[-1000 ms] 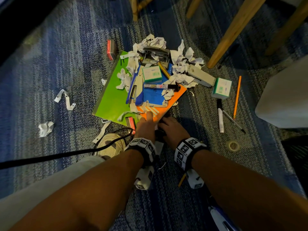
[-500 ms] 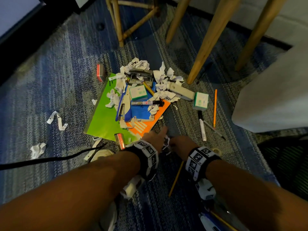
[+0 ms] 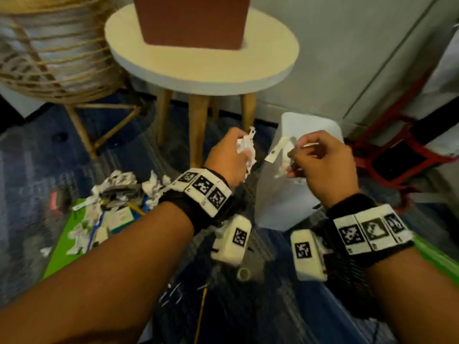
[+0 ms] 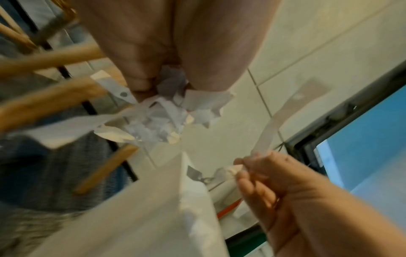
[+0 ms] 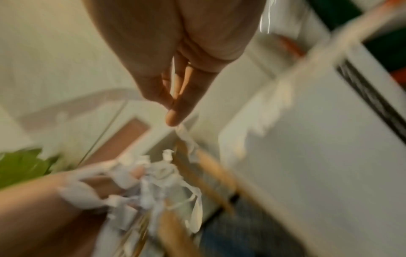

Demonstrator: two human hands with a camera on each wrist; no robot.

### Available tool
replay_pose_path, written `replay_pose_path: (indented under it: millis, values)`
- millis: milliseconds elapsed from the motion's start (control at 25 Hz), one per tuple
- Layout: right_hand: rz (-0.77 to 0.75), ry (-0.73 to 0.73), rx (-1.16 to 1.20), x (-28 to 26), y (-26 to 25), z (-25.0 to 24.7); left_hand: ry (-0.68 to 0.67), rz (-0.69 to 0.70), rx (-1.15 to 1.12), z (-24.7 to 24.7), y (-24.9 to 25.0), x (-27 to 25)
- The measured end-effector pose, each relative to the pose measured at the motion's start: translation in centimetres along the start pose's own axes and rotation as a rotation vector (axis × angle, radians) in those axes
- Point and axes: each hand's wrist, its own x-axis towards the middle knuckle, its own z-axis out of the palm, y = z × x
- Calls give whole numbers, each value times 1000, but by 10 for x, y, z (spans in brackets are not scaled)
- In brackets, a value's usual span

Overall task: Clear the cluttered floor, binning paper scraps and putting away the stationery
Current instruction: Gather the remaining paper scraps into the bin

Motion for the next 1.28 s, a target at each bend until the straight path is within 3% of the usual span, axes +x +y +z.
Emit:
replay_pose_path:
  millis: [80, 160, 280, 320, 480, 600, 680, 800, 880, 1120, 1280]
  values:
    - [-43, 150, 66, 21, 2, -27, 35, 90, -90, 13, 40, 18]
    - [-51, 201, -34, 33, 16, -45, 62, 149, -140, 28, 70, 33]
    - [8, -48, -476, 26, 40, -53, 92, 178, -177, 54, 95, 47]
    - [29, -68, -497, 23, 42, -56, 97, 189, -177, 63, 99, 49]
    - [84, 214, -269, 25, 36, -77, 110, 186, -74, 98, 96, 50]
    - [87, 263, -212, 24, 35, -87, 50, 209, 55, 118, 79, 48]
    - [99, 255, -187, 22, 39, -90, -48, 210, 283, 124, 71, 50]
    - [119, 245, -181, 23, 46, -90, -233, 187, 670, 119, 66, 58]
    - [123, 222, -179, 23, 50, -89, -288, 222, 733, 114, 69, 63]
    - [65, 163, -149, 16, 35, -75, -324, 373, 554, 89, 83, 54]
    - [-132, -5, -151, -11, 23, -35, -257, 430, 525, 36, 76, 26]
